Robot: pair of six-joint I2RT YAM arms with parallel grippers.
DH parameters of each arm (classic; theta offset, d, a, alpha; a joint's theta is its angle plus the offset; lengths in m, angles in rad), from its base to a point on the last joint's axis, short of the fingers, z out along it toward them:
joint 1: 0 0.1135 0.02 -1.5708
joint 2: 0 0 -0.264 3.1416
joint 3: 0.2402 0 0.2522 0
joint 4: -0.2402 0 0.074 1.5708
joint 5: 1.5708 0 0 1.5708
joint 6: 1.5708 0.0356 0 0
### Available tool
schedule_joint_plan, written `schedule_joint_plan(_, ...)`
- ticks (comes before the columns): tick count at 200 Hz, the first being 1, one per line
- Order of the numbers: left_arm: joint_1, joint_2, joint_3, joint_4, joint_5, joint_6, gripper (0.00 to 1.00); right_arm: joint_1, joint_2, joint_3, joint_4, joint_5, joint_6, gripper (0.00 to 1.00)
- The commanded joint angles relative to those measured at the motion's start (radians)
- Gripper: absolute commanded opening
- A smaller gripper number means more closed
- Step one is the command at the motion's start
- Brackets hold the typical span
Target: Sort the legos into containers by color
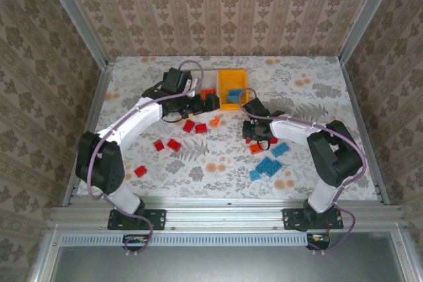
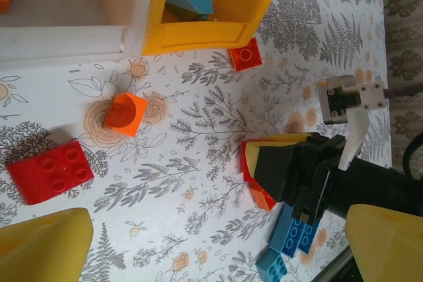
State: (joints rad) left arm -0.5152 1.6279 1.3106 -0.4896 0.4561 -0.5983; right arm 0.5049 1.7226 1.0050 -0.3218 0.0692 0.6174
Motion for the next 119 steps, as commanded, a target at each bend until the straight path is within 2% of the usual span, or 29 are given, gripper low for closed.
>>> schedule_joint_plan(1, 0.035, -0.035, 0.028, -0.026, -0.008, 0.025, 1.0, 0.035, -0.027, 0.076, -0.04, 0.076, -0.034, 0.22)
schedule_joint_plan(11, 0.054, -0.042, 0.027, -0.024, -0.004, 0.021, 1.0, 0.057, -0.029, 0.124, -0.05, 0.095, -0.043, 0.22)
schedule_joint_plan(33, 0.182, -0.059, 0.021, -0.004, 0.019, -0.003, 1.0, 0.109, 0.025, 0.268, -0.027, 0.103, -0.054, 0.22)
schedule_joint_plan(79, 0.456, -0.07, -0.021, 0.029, -0.018, -0.038, 1.0, 0.205, 0.33, 0.688, 0.011, 0.105, -0.149, 0.22)
schedule_joint_plan(99, 0.51, -0.054, -0.028, 0.039, -0.009, -0.053, 1.0, 0.227, 0.46, 0.868, 0.016, 0.109, -0.23, 0.23)
schedule_joint_plan(119, 0.517, -0.038, -0.033, 0.054, 0.024, -0.074, 1.0, 0.247, 0.585, 1.055, -0.015, 0.114, -0.318, 0.23)
